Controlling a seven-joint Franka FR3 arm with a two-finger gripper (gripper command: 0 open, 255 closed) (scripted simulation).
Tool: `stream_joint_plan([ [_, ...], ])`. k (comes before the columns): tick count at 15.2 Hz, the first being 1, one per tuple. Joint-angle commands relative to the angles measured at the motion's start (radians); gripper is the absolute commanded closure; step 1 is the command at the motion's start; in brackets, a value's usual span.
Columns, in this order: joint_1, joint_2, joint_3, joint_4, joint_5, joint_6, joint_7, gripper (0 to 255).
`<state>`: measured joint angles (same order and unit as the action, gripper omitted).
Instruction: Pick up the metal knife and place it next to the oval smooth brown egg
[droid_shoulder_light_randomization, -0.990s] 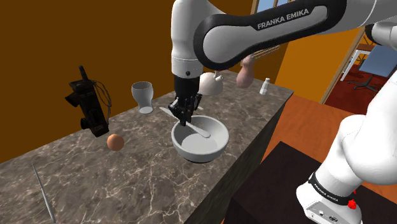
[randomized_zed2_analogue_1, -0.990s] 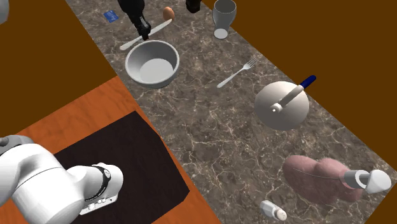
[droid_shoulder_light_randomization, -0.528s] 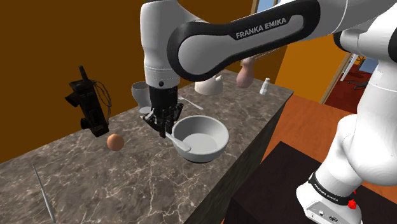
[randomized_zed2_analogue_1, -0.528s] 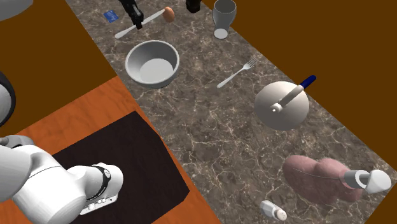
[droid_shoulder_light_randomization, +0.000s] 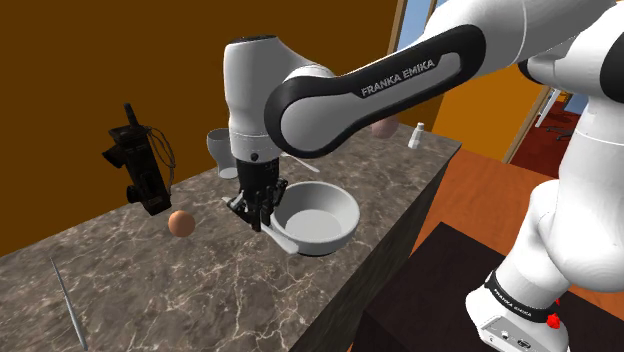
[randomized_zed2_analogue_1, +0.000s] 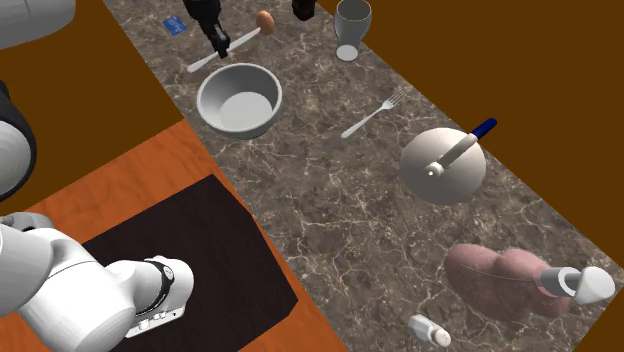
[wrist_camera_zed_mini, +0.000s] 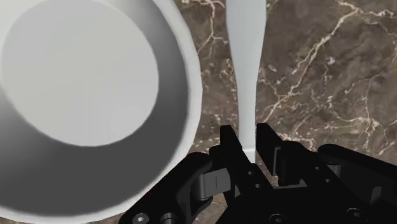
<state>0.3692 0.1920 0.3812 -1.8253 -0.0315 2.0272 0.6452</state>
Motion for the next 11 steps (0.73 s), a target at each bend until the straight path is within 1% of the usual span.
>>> stream_joint_plan([
  [1, 0.001, 0.008, -0.001, -0.017, -0.003, 0.024, 0.001, 255],
  [11, 0.006, 0.06, -0.007, -0.089, -0.027, 0.145, 0.014, 255],
])
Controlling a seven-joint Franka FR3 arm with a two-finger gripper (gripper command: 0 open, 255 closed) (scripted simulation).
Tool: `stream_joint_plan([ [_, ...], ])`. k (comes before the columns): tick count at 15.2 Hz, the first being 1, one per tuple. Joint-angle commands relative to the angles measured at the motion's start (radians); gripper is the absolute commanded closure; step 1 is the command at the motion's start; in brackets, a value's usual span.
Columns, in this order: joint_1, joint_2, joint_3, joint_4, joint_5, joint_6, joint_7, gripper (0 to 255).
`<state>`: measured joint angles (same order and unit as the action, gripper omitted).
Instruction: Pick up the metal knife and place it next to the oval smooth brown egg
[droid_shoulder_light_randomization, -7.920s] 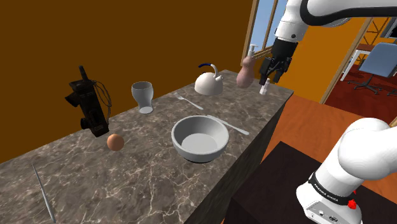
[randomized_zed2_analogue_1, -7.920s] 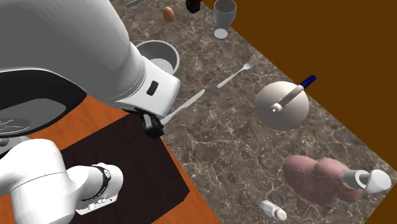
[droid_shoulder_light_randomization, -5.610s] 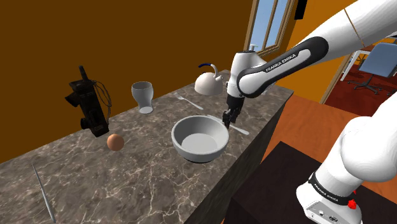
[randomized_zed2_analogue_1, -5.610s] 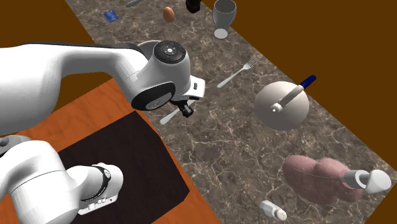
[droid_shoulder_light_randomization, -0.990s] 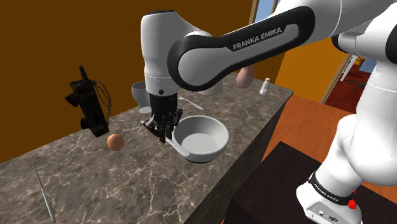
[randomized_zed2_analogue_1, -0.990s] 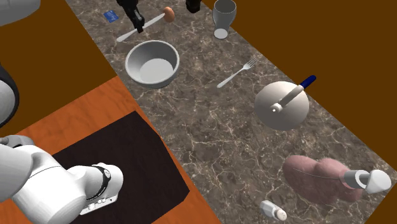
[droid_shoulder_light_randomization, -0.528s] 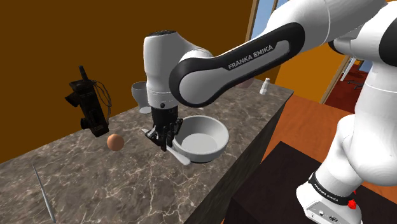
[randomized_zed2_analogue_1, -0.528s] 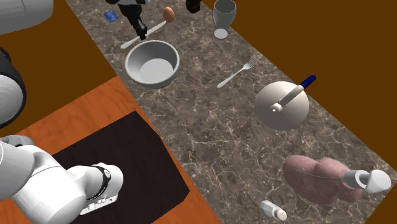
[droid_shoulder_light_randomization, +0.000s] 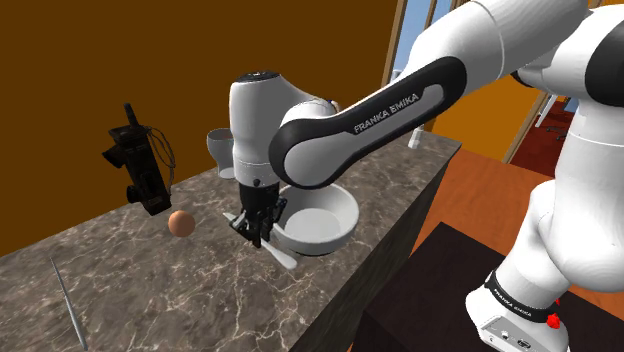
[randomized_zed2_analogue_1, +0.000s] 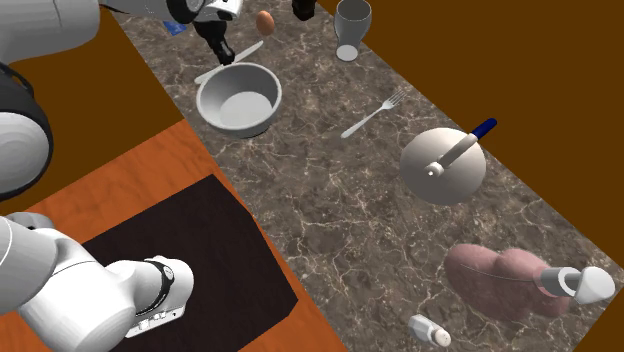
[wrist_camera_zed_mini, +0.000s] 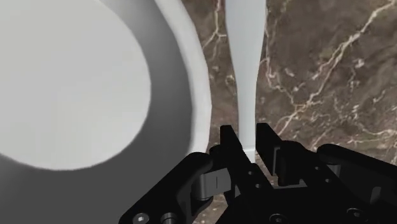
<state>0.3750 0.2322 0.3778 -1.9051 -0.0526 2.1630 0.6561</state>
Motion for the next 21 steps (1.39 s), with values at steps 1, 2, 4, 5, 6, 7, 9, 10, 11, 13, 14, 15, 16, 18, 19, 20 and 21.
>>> stream_joint_plan([
  [1, 0.001, 0.026, -0.005, -0.015, -0.009, 0.021, 0.004, 255],
  [2, 0.002, 0.033, -0.005, -0.02, -0.012, 0.033, 0.006, 255],
  [4, 0.003, 0.046, -0.007, -0.031, -0.019, 0.056, 0.01, 255],
  [5, 0.004, 0.049, -0.008, -0.033, -0.02, 0.061, 0.01, 255],
  [6, 0.004, 0.049, -0.008, -0.033, -0.02, 0.061, 0.01, 255],
  [7, 0.004, 0.049, -0.008, -0.033, -0.02, 0.061, 0.01, 255],
  [9, 0.005, 0.049, -0.009, -0.033, -0.02, 0.061, 0.01, 255],
  [10, 0.005, 0.049, -0.009, -0.033, -0.02, 0.061, 0.01, 255],
  [11, 0.005, 0.049, -0.009, -0.033, -0.019, 0.061, 0.01, 255],
  [13, 0.004, 0.041, -0.008, -0.013, -0.013, 0.033, 0.005, 0],
  [14, 0.008, 0.044, -0.007, -0.01, -0.016, 0.033, 0.01, 0],
  [15, 0.012, 0.047, -0.005, 0.004, -0.017, 0.02, 0.016, 0],
  [16, 0.014, 0.045, -0.004, -0.007, -0.018, 0.029, 0.02, 0],
  [18, 0.005, 0.049, -0.009, -0.033, -0.019, 0.061, 0.01, 0],
  [19, 0.002, 0.031, -0.006, -0.021, -0.011, 0.032, 0.004, 0],
  [20, -0.002, 0.015, -0.004, -0.008, -0.003, 0.003, -0.001, 0],
  [21, -0.004, -0.001, -0.002, 0.007, 0.004, -0.026, -0.005, 0],
])
